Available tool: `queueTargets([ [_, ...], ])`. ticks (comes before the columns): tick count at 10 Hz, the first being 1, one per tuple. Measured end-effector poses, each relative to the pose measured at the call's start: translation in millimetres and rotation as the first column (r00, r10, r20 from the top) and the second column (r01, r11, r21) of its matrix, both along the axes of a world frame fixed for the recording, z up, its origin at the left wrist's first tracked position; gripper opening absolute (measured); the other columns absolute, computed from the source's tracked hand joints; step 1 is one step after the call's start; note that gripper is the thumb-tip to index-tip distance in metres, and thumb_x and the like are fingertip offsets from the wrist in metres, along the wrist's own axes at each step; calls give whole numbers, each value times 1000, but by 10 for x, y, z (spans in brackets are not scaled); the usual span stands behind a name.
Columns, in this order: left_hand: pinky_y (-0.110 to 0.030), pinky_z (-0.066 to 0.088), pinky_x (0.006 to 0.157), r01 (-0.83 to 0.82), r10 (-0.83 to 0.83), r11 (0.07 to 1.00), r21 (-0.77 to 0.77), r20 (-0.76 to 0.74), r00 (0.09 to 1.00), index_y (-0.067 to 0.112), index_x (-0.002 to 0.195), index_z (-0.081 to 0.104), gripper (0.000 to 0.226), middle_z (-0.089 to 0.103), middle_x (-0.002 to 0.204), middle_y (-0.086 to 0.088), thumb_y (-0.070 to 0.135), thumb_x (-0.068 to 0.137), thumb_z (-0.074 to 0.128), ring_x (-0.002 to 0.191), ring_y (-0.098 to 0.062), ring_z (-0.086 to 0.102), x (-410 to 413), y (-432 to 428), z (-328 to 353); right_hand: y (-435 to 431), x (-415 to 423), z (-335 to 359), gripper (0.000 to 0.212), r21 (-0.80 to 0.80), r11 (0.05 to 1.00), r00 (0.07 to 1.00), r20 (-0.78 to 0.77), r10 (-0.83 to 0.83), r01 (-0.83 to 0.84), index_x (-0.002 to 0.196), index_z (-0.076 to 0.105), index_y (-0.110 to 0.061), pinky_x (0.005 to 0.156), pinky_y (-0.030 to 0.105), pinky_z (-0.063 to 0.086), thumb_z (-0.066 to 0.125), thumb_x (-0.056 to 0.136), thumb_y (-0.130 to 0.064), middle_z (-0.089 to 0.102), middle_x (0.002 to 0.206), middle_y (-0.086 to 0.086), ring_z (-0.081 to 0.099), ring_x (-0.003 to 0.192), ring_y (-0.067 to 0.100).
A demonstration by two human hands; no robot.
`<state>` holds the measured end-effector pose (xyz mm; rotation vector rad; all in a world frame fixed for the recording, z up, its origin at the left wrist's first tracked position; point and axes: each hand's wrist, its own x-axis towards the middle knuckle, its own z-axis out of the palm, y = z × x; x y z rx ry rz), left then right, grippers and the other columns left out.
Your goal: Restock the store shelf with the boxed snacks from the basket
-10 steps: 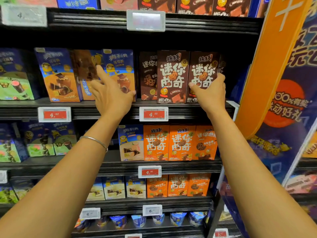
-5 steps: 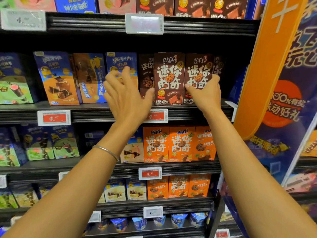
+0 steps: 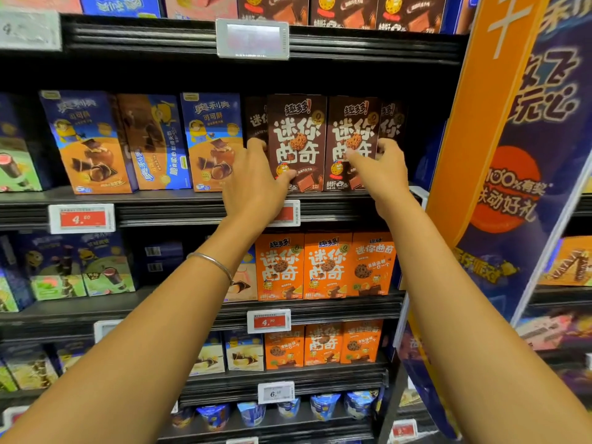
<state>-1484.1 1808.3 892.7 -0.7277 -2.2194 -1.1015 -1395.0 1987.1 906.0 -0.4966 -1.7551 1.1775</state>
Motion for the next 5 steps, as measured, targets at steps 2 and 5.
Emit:
queueTargets([
  [2,-10,50,69,215,-304,881,422,155,940,15,130,63,34,68,111,8,39,106,58,98,-3,67,110,65,69,57,68,33,32,-178,966,981,-88,175,-188,126,60,-18,66,21,55,57,100,-37,75,105,-5,74,89,6],
  [5,-34,57,84,87,-442,732,675,374,815,27,85,55,38,63,87,7,47,112,37,71,-2,63,182,-75,299,66,178,106,26,-302,915,957,-194,214,-266,106,66,-20,60,20,56,51,102,-41,78,90,-6,74,74,3],
])
